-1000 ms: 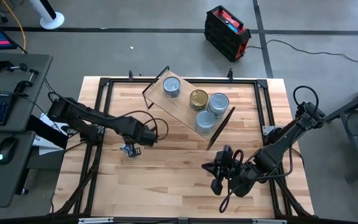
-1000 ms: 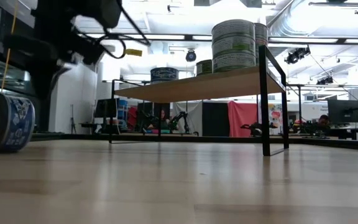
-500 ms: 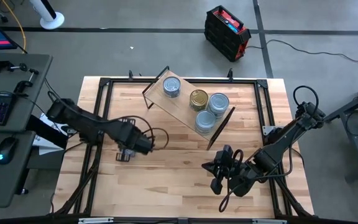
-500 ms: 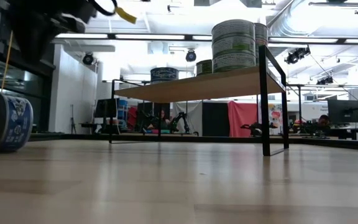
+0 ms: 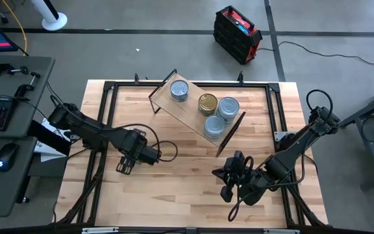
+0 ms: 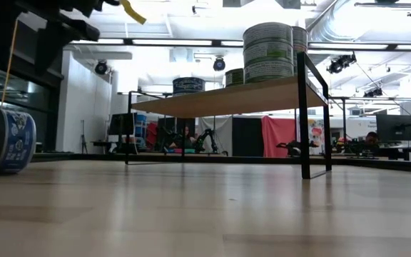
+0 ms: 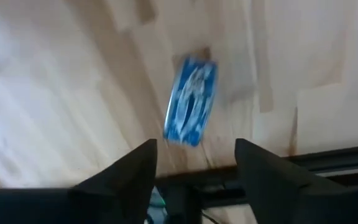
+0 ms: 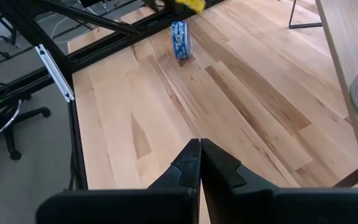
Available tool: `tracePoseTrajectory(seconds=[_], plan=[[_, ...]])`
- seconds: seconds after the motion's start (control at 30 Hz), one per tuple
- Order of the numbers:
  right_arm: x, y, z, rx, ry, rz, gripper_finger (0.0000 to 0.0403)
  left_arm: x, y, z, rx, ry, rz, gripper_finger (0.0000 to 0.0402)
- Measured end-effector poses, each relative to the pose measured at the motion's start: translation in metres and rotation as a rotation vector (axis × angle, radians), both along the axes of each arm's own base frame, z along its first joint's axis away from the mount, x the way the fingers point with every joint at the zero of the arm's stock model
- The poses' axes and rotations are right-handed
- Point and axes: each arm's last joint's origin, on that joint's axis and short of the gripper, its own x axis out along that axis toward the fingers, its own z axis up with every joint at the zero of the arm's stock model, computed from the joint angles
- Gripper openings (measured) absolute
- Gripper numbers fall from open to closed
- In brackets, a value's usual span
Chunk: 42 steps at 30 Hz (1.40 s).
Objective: Stack canned seafood by type on shelf
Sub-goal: Stack the blue tuna can on top of the other blue tuna cans on the shelf
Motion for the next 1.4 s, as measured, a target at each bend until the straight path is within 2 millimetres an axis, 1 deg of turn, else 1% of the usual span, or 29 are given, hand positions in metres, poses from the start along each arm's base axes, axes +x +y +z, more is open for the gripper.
tracePoseTrajectory(seconds=[0.13, 0.27, 0.43, 0.53, 0.67, 0.9, 1.03, 1.27, 1.4], plan=[[-0.001, 0.0, -0.001, -0.007, 0.008, 0.0, 0.0, 0.004, -0.002, -0.009, -0.056, -0.021, -0.14, 0.0236], [-0.001, 0.0, -0.001, -0.007, 0.008, 0.0, 0.0, -0.003, 0.0, -0.026, -0.064, 0.05, -0.198, 0.0243], [-0.001, -0.001, -0.001, -0.014, 0.017, 0.001, 0.0, -0.013, 0.004, -0.046, -0.045, 0.126, -0.2, 0.0244], [-0.002, -0.001, -0.002, -0.023, 0.026, 0.001, 0.0, -0.015, 0.005, -0.056, -0.026, 0.115, -0.201, 0.0244], [-0.002, -0.001, -0.002, -0.022, 0.026, 0.001, 0.0, -0.015, 0.007, -0.065, 0.022, 0.083, -0.198, 0.0244], [-0.002, -0.001, -0.002, -0.016, 0.028, 0.003, 0.0, -0.01, 0.005, -0.068, -0.004, 0.031, -0.183, 0.0244], [-0.002, -0.001, -0.002, -0.013, 0.028, 0.003, 0.0, -0.012, 0.005, -0.068, -0.002, 0.046, -0.166, 0.0244], [-0.002, -0.001, -0.002, -0.017, 0.029, 0.005, 0.0, -0.015, -0.003, -0.068, -0.06, 0.057, 0.008, 0.0244], [0.0, -0.003, -0.002, -0.019, 0.028, -0.004, 0.0, -0.02, -0.017, -0.068, -0.065, 0.046, 0.129, 0.0244]])
